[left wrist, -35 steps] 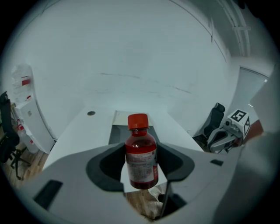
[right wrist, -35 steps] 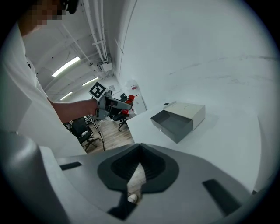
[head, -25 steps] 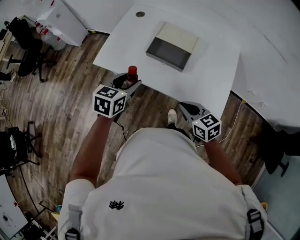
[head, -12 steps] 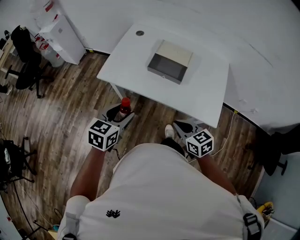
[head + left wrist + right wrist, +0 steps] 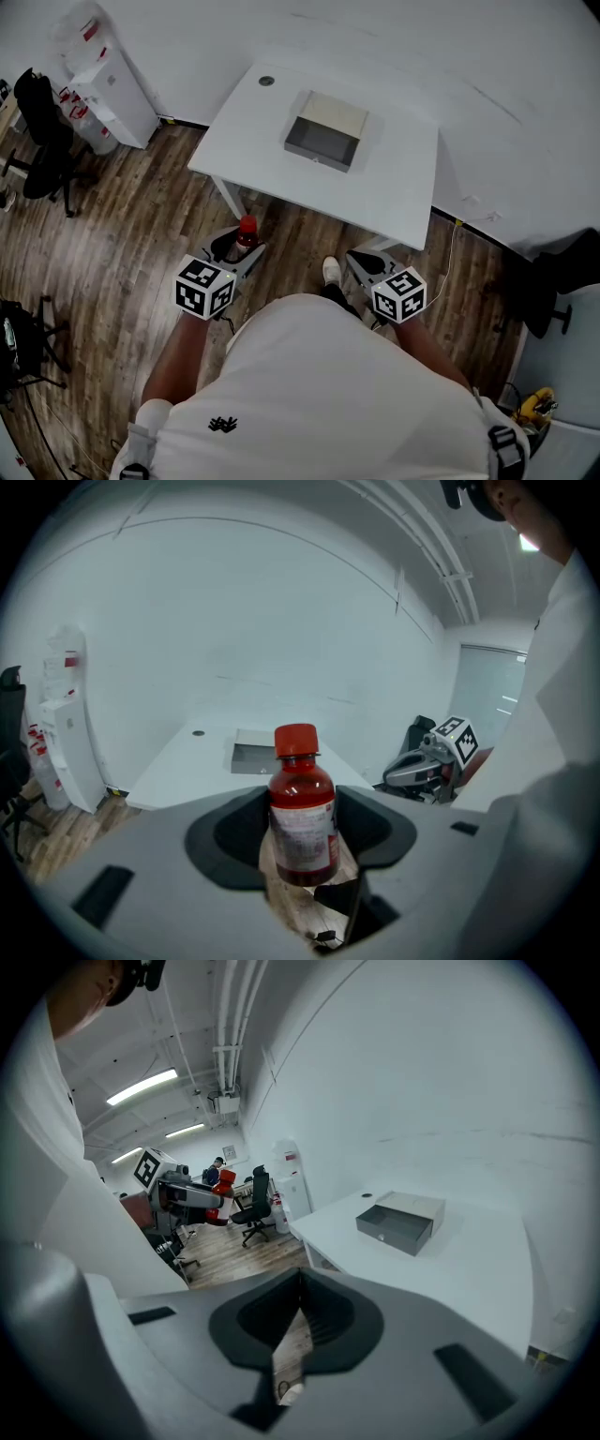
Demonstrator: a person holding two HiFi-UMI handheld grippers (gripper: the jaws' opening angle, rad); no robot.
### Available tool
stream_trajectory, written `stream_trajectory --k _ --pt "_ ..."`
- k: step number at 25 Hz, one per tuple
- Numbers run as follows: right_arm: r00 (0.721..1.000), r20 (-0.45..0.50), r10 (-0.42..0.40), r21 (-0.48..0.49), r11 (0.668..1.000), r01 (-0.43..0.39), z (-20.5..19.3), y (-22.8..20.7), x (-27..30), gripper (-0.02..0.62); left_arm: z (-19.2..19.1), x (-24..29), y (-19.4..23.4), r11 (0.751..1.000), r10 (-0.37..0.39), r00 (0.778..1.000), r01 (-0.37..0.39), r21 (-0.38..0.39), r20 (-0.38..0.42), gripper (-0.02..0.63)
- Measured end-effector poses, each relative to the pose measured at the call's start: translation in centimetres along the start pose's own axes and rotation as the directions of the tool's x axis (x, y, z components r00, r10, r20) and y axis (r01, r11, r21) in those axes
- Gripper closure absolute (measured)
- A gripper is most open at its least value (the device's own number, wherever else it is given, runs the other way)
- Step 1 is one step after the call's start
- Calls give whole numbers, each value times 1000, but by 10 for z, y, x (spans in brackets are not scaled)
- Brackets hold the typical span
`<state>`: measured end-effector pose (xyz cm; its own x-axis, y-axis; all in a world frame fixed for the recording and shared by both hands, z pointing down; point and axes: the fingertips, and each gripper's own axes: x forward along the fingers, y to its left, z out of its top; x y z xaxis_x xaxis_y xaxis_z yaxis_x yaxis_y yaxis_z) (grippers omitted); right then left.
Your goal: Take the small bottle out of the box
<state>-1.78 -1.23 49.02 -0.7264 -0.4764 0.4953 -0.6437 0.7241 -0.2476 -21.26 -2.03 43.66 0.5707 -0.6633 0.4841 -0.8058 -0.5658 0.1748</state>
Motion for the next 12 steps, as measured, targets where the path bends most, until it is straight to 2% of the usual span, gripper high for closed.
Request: stream_trajectory --k 12 --pt "1000 13 -21 -18 1000 21 2 7 -12 589 4 7 -18 997 -60 998 60 44 -5 377"
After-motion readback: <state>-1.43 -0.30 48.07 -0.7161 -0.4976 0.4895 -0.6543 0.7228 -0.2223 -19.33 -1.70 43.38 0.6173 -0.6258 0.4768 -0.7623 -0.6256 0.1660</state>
